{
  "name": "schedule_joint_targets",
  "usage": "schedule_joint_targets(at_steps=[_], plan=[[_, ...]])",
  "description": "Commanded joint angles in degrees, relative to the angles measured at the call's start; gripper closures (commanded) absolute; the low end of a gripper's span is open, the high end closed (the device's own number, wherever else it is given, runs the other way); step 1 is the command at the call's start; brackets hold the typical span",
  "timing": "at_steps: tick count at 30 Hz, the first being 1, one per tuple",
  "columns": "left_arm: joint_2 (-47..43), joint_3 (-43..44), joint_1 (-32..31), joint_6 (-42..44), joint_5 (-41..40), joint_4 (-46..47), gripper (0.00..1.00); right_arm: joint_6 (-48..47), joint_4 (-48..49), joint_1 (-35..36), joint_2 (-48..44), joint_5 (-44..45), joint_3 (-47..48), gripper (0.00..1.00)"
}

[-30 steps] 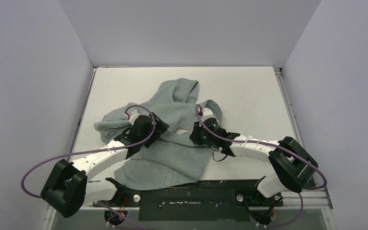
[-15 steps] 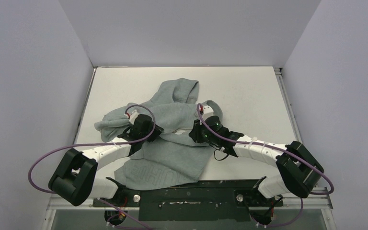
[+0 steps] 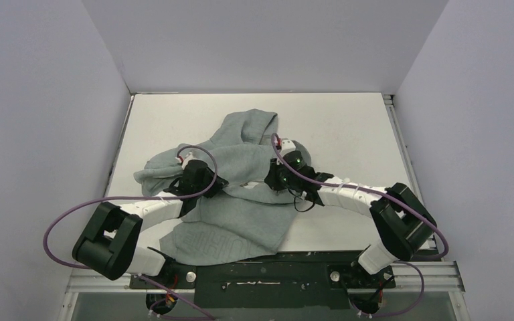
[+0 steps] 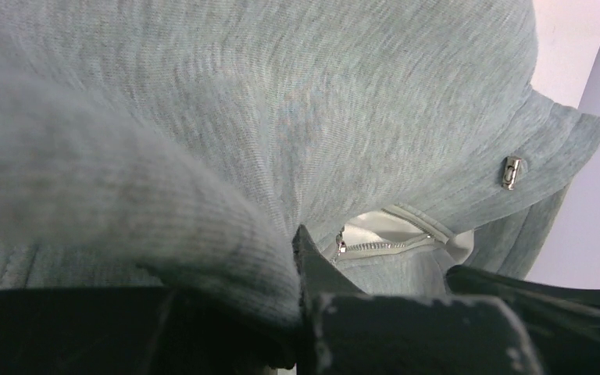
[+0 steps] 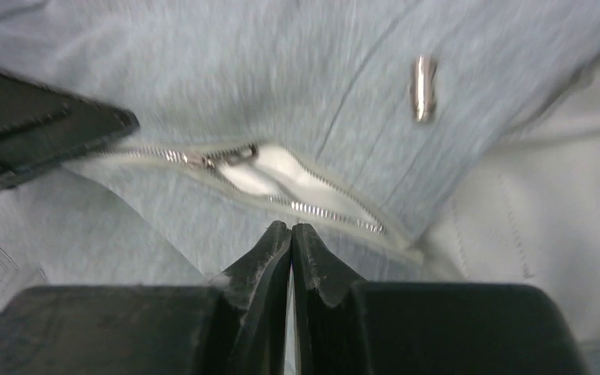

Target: Zip up the jacket

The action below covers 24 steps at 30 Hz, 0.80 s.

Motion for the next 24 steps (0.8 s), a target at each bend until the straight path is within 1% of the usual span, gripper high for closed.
schedule_joint_targets(at_steps=[1, 3, 8, 11, 14, 18, 21, 23, 24], plan=[[0.25, -1.16, 0.22, 2.23, 2.72, 3.71, 1.00, 3.20, 2.10, 2.20, -2.64, 3.15, -6.71, 0.94], [-0.09, -3.14, 0.52, 1.13, 2.71, 5.34, 1.00, 4.97, 3.65, 3.11, -3.06, 5.27, -11.13, 0.94], [-0.12, -11.18, 2.50, -3.09, 6.41, 19.68, 1.00, 12.01, 6.70, 3.96, -1.16, 10.44, -19.94, 0.99], [0.18, -12.75, 3.25, -4.05, 6.48, 21.19, 1.00, 15.07, 7.82, 3.96, -0.02, 11.20, -22.45, 1.00], [0.54, -14.01, 3.49, -3.81, 6.76, 23.01, 1.00, 15.40, 7.80, 3.96, -0.33, 10.42, -22.22, 1.00], [1.68, -16.35, 3.62, -4.07, 8.71, 29.46, 1.00, 11.71, 7.59, 4.05, -5.75, 7.25, -19.70, 0.92], [3.50, -17.30, 3.92, -4.49, 11.28, 34.97, 1.00, 6.87, 6.73, 4.22, -10.61, 3.86, -15.62, 0.82], [4.62, -17.24, 3.93, -4.70, 12.23, 36.80, 1.00, 2.56, 5.21, 4.22, -11.37, 0.54, -11.37, 0.73], [5.18, -17.26, 4.00, -4.79, 12.58, 37.69, 1.00, 0.76, 3.85, 4.22, -10.88, -0.83, -8.70, 0.70]])
